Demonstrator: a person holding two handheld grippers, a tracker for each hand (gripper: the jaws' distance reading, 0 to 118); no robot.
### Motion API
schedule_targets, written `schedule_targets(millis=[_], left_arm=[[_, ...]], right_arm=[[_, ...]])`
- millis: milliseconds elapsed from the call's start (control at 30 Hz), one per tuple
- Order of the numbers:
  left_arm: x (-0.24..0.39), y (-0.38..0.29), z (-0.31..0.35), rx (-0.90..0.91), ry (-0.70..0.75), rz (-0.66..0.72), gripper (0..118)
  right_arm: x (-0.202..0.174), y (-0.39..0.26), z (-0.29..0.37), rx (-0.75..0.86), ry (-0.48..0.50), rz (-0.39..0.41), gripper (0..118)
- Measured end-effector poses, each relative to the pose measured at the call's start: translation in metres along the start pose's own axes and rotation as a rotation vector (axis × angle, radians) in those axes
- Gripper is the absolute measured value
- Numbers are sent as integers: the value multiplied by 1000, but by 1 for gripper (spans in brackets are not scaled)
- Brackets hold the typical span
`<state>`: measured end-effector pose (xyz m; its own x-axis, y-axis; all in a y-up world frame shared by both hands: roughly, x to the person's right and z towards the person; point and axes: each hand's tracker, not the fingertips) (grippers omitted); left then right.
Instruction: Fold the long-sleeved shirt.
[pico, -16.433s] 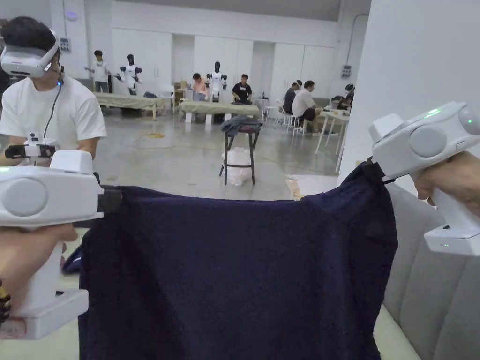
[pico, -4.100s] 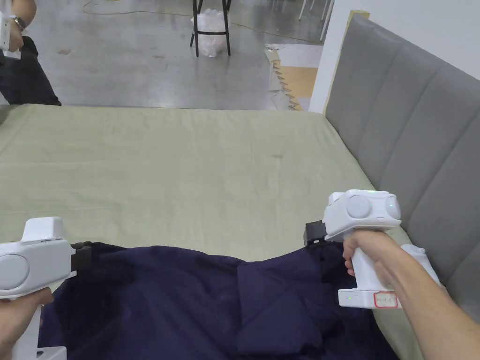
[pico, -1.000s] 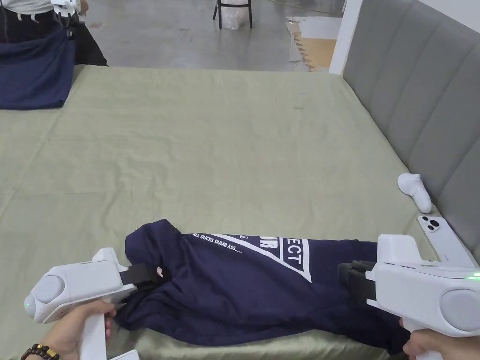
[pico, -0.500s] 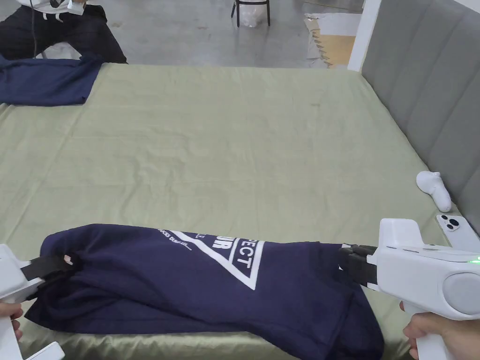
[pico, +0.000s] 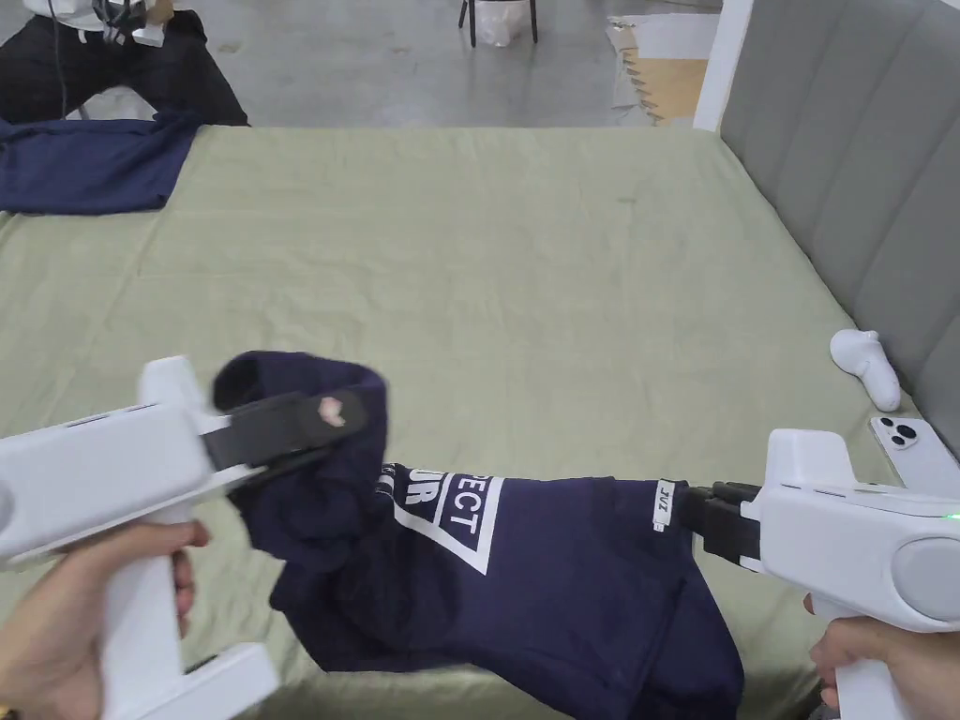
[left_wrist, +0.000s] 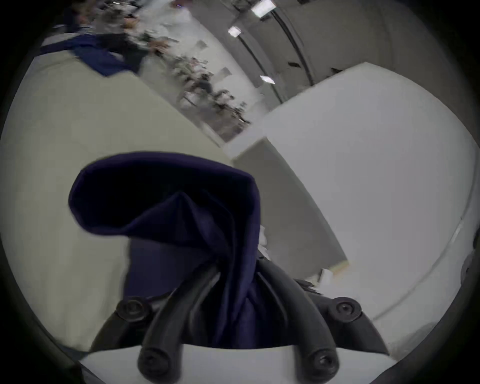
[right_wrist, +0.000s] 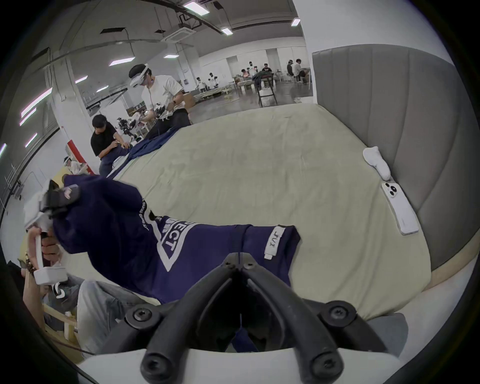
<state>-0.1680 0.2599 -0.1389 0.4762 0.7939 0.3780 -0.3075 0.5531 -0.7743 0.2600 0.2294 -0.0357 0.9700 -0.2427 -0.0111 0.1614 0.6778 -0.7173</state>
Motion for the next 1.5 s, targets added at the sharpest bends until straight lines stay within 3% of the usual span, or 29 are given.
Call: schedule_targets(millis=[133, 200, 333, 367, 400, 433, 500, 567, 700, 767, 833, 867, 900, 933, 967, 1000, 1100, 1333, 1500], left_arm=[[38, -37, -103, -211, -34, -27, 16], [36, -66, -157, -330, 10, -75, 16], [6, -128, -239, -465, 136, -30, 19], [-1, -139, -252, -492, 174, -39, 29], [-7, -151, -261, -512, 232, -8, 61], [-14, -157, -268, -537, 222, 22, 80], [-11, -155, -260, -412, 18, 86, 102], [3, -146, -253, -446, 36, 120, 110], [29, -106, -221, -385, -15, 41, 110], [38, -85, -195, -318, -38, 12, 106], [42, -67, -170, -316, -55, 19, 73], [41, -61, -155, -283, -71, 23, 45], [41, -58, -143, -249, -74, 16, 36], [38, -57, -135, -231, -43, -12, 36], [37, -58, -129, -232, -3, -44, 16], [34, -60, -123, -223, 38, -86, 5], [23, -70, -115, -240, 123, -115, 4], [1, -85, -102, -238, 92, -30, 3], [-14, -112, -157, -339, 101, 17, 3]], right_arm=[[21, -5, 17, 26, -35, -43, 0], [34, -10, 28, 39, -55, -74, 0], [57, -21, 48, 52, -99, -109, 0], [62, -24, 53, 53, -109, -119, 0], [68, -26, 57, 52, -120, -129, 0], [73, -29, 61, 51, -128, -137, 0], [82, -34, 67, 52, -150, -151, 0], [88, -37, 69, 49, -161, -157, 0], [89, -39, 67, 50, -162, -172, 0], [87, -38, 65, 54, -154, -174, 0], [84, -37, 62, 58, -141, -174, 0], [82, -37, 60, 59, -134, -172, 0], [80, -38, 57, 58, -127, -168, 0], [78, -38, 54, 55, -122, -164, 0], [77, -38, 52, 51, -117, -161, 0], [75, -39, 50, 47, -112, -161, 0], [70, -40, 47, 36, -97, -156, 0], [45, -22, 40, 45, -33, -93, 0], [22, 0, 30, 72, -1, -57, 0]])
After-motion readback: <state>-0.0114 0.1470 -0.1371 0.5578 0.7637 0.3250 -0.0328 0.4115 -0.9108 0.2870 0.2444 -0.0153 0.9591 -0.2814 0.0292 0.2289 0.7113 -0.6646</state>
